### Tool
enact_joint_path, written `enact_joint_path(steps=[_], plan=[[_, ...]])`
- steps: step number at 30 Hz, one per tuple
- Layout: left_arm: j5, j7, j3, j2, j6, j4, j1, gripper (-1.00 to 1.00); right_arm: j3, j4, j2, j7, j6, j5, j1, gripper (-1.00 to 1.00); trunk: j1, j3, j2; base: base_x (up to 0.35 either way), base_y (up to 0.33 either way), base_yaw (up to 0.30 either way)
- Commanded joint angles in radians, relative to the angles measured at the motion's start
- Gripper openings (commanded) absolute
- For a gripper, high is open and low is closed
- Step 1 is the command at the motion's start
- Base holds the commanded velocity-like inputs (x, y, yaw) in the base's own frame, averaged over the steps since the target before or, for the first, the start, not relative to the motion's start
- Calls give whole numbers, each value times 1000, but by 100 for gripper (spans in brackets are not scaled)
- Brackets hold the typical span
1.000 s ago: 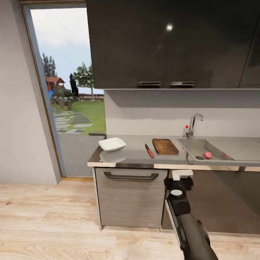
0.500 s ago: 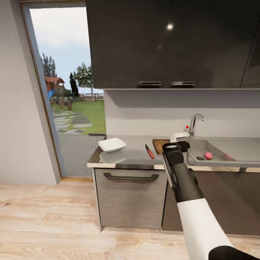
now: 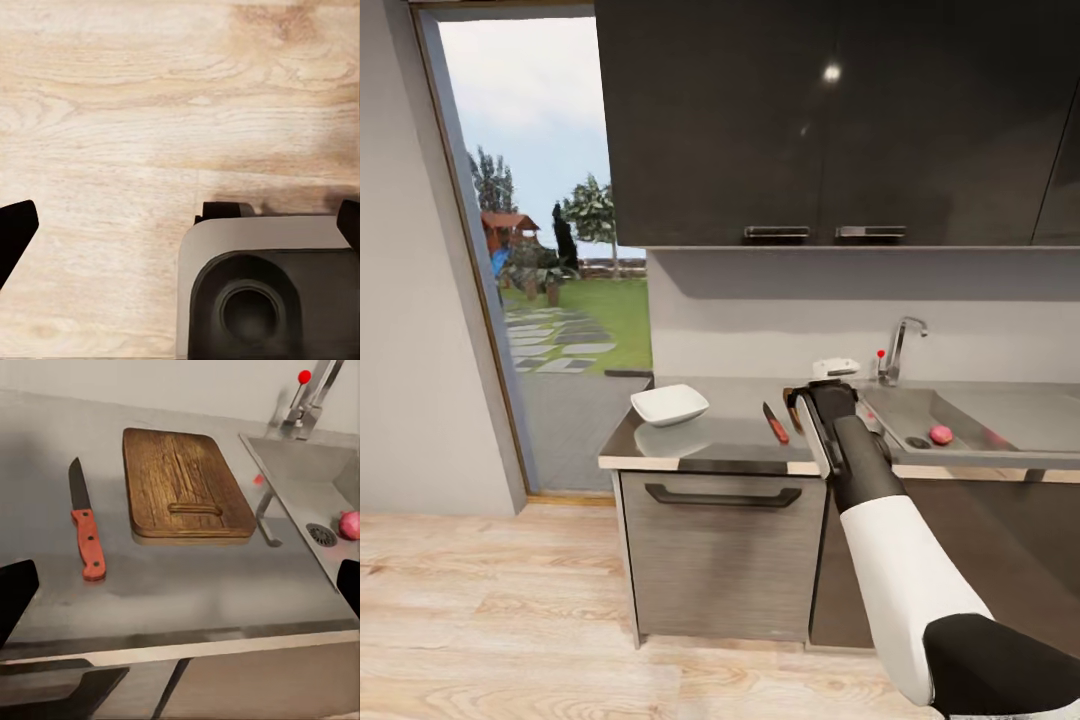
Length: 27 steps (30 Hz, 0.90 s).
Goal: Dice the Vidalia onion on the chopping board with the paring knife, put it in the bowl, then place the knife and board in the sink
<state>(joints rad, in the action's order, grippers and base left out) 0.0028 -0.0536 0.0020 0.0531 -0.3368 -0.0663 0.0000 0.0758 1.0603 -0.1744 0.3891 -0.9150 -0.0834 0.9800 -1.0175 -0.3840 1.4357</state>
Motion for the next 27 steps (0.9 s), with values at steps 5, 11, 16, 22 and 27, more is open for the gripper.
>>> enact_joint_path(steps=[5,11,16,22,27], plan=[[-1,-2,0,5,-2,4,0,100,-4,-13,0,-1,-3,12,2,100,19,15,-35,0,0,0],[-1,-2,0,13,-2,5,0,100,-106,-32,0,-3,-1,15,2,100,42,34,-77,0,0,0],[-1,-2,1,14,-2,4,0,100,-169,-35,0,-6,-1,16,2,100,61,49,-112,0,0,0],[-1,-2,1,14,-2,3,0,100,-179,-36,0,-8,-1,17,2,100,84,68,-154,0,0,0],[-1,-2,1,14,-2,3,0,100,-179,-36,0,-9,-1,17,2,100,104,84,-189,0,0,0]])
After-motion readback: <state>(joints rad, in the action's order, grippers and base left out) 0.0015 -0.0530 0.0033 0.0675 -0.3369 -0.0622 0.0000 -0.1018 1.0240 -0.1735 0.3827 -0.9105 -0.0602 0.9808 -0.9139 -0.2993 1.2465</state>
